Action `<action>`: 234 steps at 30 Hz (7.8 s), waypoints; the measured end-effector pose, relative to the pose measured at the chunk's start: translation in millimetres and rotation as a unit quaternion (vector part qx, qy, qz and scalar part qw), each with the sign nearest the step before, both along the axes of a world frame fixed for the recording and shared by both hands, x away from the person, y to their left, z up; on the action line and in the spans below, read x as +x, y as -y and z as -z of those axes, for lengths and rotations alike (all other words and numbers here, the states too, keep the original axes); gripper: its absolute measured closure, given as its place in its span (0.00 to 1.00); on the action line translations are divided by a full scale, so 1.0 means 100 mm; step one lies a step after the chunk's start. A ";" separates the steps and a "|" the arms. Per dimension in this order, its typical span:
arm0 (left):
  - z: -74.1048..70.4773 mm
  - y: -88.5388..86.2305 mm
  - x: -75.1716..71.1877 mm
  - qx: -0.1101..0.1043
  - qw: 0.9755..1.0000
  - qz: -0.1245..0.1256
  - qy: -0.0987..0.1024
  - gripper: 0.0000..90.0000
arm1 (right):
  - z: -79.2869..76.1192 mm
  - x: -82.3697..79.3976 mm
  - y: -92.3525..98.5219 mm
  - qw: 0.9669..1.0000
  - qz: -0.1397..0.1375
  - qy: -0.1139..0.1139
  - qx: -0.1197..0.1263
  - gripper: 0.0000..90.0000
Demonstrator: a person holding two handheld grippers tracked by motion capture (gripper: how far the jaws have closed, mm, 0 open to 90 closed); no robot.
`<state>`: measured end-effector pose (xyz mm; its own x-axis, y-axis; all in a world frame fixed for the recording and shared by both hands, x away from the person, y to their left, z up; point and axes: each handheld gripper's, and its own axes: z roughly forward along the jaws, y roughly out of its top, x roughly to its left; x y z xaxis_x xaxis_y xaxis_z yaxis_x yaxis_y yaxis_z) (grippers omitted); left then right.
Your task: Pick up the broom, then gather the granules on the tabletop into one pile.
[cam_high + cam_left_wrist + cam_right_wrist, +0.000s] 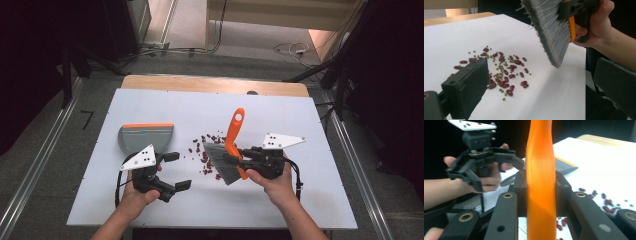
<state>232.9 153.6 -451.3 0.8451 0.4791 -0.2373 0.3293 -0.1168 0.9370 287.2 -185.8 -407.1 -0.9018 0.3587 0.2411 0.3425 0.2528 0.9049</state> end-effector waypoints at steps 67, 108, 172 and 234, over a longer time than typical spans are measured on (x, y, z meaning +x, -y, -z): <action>0.07 -0.49 -0.04 0.025 0.996 -0.089 0.003 0.00 | 0.48 1.10 -0.90 0.897 0.062 0.065 -0.433 0.75; 0.06 -0.58 -0.05 0.019 0.995 -0.100 0.005 0.00 | 0.46 1.23 -1.30 0.877 0.029 0.183 -0.443 0.76; 0.04 -0.69 -0.06 0.011 0.993 -0.118 0.010 0.00 | -0.02 0.69 -1.26 0.939 0.004 0.083 -0.333 0.76; 0.05 -0.66 -0.06 0.020 0.993 -0.117 0.008 0.00 | 0.58 1.05 -0.81 0.928 0.139 -0.245 -0.243 0.75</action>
<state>227.1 219.8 -456.6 0.7132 0.6712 -0.2021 0.3371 -0.0757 0.9384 392.1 -104.7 -464.7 -0.5837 0.7341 0.3470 0.7954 0.4308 0.4263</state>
